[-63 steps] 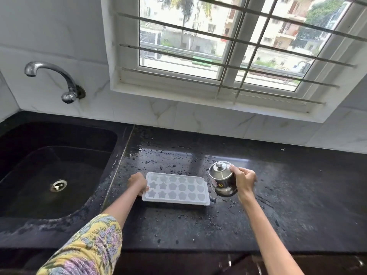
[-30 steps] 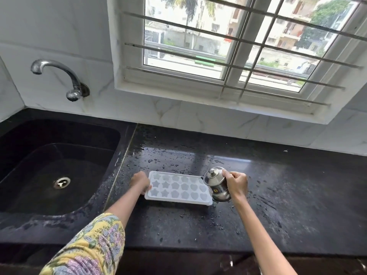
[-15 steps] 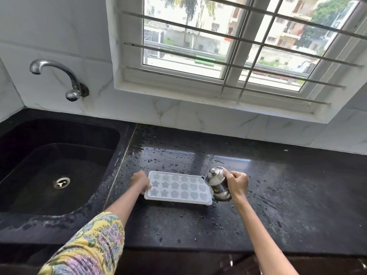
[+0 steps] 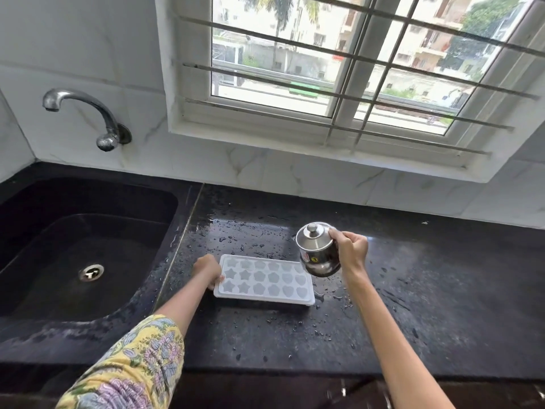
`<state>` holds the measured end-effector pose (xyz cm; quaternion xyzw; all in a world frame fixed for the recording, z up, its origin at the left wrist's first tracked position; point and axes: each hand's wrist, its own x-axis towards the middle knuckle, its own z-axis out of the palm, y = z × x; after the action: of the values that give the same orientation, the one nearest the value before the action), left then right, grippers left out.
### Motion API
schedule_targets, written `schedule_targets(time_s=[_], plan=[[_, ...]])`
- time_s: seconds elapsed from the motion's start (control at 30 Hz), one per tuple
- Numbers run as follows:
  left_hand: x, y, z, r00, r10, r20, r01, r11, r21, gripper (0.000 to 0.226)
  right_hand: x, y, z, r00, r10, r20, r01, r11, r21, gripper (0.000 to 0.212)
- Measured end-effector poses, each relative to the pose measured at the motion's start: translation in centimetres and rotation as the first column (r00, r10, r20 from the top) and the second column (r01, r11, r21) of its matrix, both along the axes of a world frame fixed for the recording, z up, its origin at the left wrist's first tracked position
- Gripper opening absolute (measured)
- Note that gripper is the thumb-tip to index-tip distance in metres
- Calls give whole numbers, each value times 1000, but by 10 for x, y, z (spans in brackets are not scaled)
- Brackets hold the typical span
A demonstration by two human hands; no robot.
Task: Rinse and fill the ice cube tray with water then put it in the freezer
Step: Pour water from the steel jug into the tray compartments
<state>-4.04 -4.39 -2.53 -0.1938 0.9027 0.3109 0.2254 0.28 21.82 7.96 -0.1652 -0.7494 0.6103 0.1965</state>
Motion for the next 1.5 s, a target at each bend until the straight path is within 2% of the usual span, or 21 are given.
schedule_targets(time_s=[0.1, 0.2, 0.33, 0.4, 0.47, 0.53, 0.57, 0.73, 1.03, 1.5], plan=[[1, 0, 2, 1000, -3, -8, 3, 1000, -17, 10, 0, -6, 1, 1000, 20, -11, -20, 1000, 10, 29], [2, -1, 1, 1000, -8, -7, 8, 1000, -14, 21, 2, -10, -12, 1000, 12, 11, -13, 999, 45, 38], [1, 0, 1, 1000, 0, -4, 0, 1000, -7, 18, 3, -11, -30, 998, 14, 58, -23, 987, 156, 35], [-1, -1, -1, 1000, 20, -6, -20, 1000, -12, 11, 4, -10, -36, 997, 16, 78, -33, 972, 231, 41], [-2, -1, -4, 999, 46, -8, -46, 999, -9, 26, 5, -10, -41, 996, 6, 89, -32, 956, 293, 46], [-2, -1, -3, 1000, 27, -10, -27, 1000, 3, 21, 5, -9, -45, 995, 6, 98, -38, 945, 324, 44], [-1, -1, -2, 1000, 13, -9, -13, 1000, 6, 14, 5, -9, -47, 995, 8, 102, -42, 944, 328, 42], [-1, 0, -3, 1000, -8, -10, 8, 1000, 11, 11, 4, -7, -44, 997, -2, 74, -23, 941, 339, 44], [-2, 1, -5, 999, 15, -41, -16, 1000, -17, 22, 2, -6, -31, 1000, -14, 25, 5, 945, 328, 42], [0, 1, -3, 998, 30, -62, -30, 1000, -7, 24, 8, -12, -51, 995, -38, 89, 8, 949, 314, 41]])
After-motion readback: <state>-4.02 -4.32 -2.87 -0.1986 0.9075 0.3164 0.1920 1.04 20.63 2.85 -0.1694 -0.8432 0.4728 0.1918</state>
